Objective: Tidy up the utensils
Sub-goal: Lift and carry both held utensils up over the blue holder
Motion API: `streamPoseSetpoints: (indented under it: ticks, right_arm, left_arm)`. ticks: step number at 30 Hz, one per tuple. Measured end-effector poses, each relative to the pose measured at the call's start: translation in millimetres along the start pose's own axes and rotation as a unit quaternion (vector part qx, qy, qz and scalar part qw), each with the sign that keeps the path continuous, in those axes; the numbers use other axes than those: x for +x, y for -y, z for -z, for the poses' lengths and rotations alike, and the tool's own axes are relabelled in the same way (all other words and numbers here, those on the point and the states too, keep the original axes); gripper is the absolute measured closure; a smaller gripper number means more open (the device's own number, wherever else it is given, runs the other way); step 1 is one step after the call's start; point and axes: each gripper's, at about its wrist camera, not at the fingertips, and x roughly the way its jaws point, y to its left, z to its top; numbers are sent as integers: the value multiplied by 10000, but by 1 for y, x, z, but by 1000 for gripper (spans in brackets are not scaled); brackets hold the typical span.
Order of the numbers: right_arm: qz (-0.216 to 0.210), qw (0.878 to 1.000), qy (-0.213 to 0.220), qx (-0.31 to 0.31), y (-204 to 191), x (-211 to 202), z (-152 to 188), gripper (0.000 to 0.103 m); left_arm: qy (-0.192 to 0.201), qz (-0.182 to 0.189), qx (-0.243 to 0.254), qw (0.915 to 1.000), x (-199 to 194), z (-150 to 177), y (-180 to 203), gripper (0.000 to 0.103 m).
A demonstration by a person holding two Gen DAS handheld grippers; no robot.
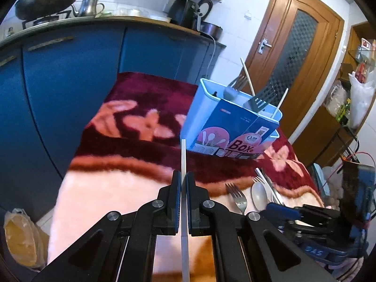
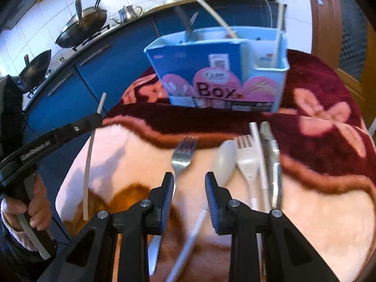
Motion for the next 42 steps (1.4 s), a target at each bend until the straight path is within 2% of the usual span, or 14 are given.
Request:
streamPoseSetpoints:
  ticks: [4,8,21,23,25,26,28,33,37,42]
  right_arm:
    - [-210,9992,-294,173,0,17,-6,73]
    - [-147,9986,-443,244,2,28,-12,73]
    - [-630,9950,-558,531,11,46,-29,68]
    - [-658,9948,-545,562,13,46,-30,78]
    - [-712,9945,-527,565,14,45,-29,81]
    - [-736,9945,-503,552,14,45,-29,94]
    - [-878,9936,-459,547,12,42,-27,96]
    - [-1031,9935,-60,480,6,21,-22,98]
    - [-1183,9912,409,441,4,-11,-19,99]
    - [-981,9886,1082,368,5,-50,-16,99]
  left_arm:
    - [84,11,-29,10000,-5,1,-5,99]
    - [176,-26,-23,9998,-8,1,-9,99]
    - [292,2,6,9996,-16,3,-11,99]
    - [312,4,7,9995,-17,3,-11,99]
    - [331,11,10,9995,-18,2,-10,99]
    - [344,10,20,9994,-19,2,-9,99]
    - [371,8,46,9993,-20,1,-7,99]
    - [483,89,98,9987,-25,-1,-1,99]
    - [754,225,97,9968,-35,-6,6,99]
    - [1051,244,233,9939,-41,-18,21,99]
